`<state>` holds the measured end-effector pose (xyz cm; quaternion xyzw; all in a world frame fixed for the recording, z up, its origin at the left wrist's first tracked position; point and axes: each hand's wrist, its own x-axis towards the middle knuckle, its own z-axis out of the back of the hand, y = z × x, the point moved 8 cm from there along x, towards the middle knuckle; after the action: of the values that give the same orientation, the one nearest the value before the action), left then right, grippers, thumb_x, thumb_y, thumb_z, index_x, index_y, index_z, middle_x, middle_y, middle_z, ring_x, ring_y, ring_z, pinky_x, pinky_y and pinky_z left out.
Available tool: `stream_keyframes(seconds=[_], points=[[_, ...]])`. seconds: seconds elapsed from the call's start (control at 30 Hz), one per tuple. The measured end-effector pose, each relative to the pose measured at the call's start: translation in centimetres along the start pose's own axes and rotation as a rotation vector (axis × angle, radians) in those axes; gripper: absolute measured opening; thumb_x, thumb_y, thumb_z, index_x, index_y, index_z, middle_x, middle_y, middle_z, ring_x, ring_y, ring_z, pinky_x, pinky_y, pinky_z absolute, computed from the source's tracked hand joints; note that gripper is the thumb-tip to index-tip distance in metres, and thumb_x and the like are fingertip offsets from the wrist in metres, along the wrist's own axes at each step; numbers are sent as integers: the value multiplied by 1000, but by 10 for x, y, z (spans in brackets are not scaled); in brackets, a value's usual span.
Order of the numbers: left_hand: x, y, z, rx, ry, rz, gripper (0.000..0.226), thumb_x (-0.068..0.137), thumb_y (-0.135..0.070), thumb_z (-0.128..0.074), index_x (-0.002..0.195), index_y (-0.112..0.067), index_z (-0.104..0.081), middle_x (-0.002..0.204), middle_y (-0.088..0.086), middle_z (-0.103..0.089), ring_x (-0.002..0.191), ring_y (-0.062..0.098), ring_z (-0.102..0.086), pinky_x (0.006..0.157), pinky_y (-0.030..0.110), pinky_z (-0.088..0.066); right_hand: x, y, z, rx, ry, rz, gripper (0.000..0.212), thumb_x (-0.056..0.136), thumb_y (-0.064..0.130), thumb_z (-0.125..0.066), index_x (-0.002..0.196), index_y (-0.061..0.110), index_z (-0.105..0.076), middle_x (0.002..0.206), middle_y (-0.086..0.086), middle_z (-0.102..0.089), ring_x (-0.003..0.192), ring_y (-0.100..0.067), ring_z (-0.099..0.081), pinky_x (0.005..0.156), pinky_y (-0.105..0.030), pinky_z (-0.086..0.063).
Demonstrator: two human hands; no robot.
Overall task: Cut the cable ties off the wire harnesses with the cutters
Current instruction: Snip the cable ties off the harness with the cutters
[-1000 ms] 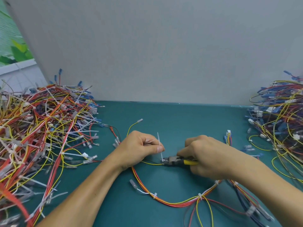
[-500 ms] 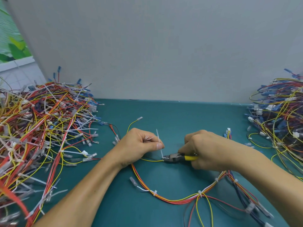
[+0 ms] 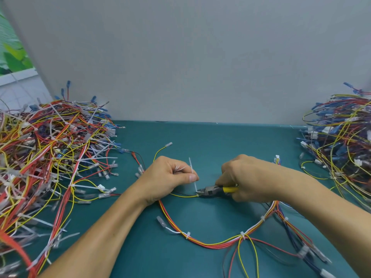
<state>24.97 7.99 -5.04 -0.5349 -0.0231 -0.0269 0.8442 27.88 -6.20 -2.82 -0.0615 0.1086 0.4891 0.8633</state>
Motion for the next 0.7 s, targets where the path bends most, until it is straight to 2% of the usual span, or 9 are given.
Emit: stream_keyframes(seconds=[0.13, 0.27, 0.37, 0.5, 0.57, 0.63, 0.7], points=[[0, 2, -1, -4, 9, 4, 26, 83, -12, -72, 66, -32, -75, 83, -7, -75, 83, 3, -67, 84, 21, -49, -1, 1, 1, -67, -34, 14, 12, 75, 18, -54, 71, 24, -44, 80, -4, -56, 79, -29, -52, 66, -40, -49], [2, 2, -2, -25, -16, 9, 5, 74, -29, -71, 73, -27, -76, 83, 4, -74, 76, 5, -61, 81, 28, -48, -1, 3, 0, -108, -62, 0, 8, 79, 18, -53, 73, 22, -48, 84, -6, -57, 78, -32, -55, 65, -38, -50], [3, 5, -1, -39, -33, 23, 18, 70, -36, -68, 77, -20, -75, 79, 19, -69, 74, 12, -53, 77, 32, -42, -5, -2, 5, -74, -95, -13, 7, 83, 25, -55, 80, 19, -54, 82, -5, -57, 80, -29, -53, 67, -39, -48], [3, 3, 2, -57, -67, -8, 22, 73, -34, -64, 73, -13, -69, 67, 0, -59, 67, 10, -47, 69, 26, -37, -27, -47, 29, 85, -235, -208, 11, 83, 26, -56, 81, 16, -59, 75, -6, -59, 76, -29, -52, 69, -41, -46], [3, 2, 4, -51, -91, -24, 23, 76, -37, -58, 69, -16, -63, 58, -7, -45, 59, 10, -37, 59, 25, -30, -44, -70, 34, 139, -289, -330, 12, 83, 27, -59, 87, 17, -63, 72, -5, -59, 74, -27, -52, 66, -38, -45], [4, 1, 6, -48, -115, -27, 24, 79, -41, -51, 68, -21, -55, 56, -8, -37, 56, 12, -29, 56, 31, -24, -59, -86, 32, 221, -324, -414, 12, 84, 27, -61, 90, 18, -63, 75, -4, -61, 76, -27, -55, 67, -38, -45], [5, -1, 7, -71, -141, -34, 23, 82, -39, -46, 66, -22, -51, 58, -5, -41, 55, 12, -30, 56, 32, -24, -69, -97, 27, 316, -345, -472, 12, 84, 26, -62, 95, 20, -63, 85, -4, -64, 82, -27, -58, 74, -39, -48]])
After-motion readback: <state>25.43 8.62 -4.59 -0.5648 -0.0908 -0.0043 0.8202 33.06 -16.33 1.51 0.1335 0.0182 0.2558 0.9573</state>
